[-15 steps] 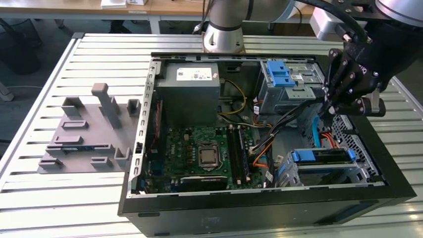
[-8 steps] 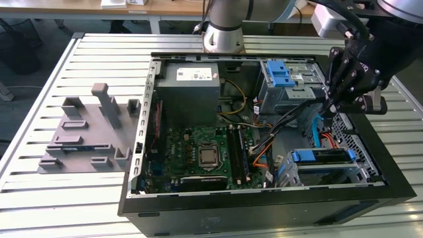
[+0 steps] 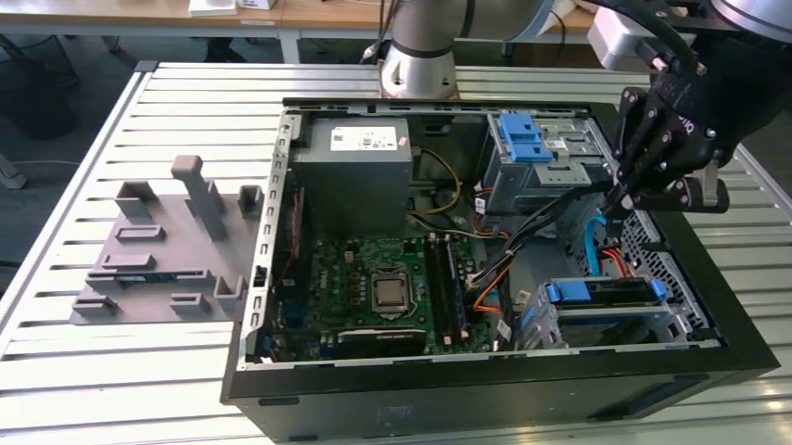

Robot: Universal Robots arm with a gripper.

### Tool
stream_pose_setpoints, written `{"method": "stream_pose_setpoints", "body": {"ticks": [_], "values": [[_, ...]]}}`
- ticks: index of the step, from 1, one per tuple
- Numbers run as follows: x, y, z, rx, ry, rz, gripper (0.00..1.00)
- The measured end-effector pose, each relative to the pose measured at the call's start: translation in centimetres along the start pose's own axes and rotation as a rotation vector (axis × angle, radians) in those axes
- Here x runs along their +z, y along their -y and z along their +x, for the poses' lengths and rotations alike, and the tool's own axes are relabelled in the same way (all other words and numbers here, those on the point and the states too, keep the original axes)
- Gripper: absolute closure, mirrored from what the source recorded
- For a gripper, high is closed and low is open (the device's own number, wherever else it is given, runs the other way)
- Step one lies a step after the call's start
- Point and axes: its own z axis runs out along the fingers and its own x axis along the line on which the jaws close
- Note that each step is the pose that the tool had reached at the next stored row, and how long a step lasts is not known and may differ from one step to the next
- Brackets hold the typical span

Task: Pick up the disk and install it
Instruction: 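Insert the second disk wire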

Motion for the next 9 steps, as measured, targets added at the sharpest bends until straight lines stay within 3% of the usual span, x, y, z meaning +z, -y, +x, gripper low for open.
{"method": "stream_pose_setpoints", "body": {"ticks": [9], "values": [[0.11, 0.02, 0.00, 0.000, -0.0009, 0.0001, 0.89]]}}
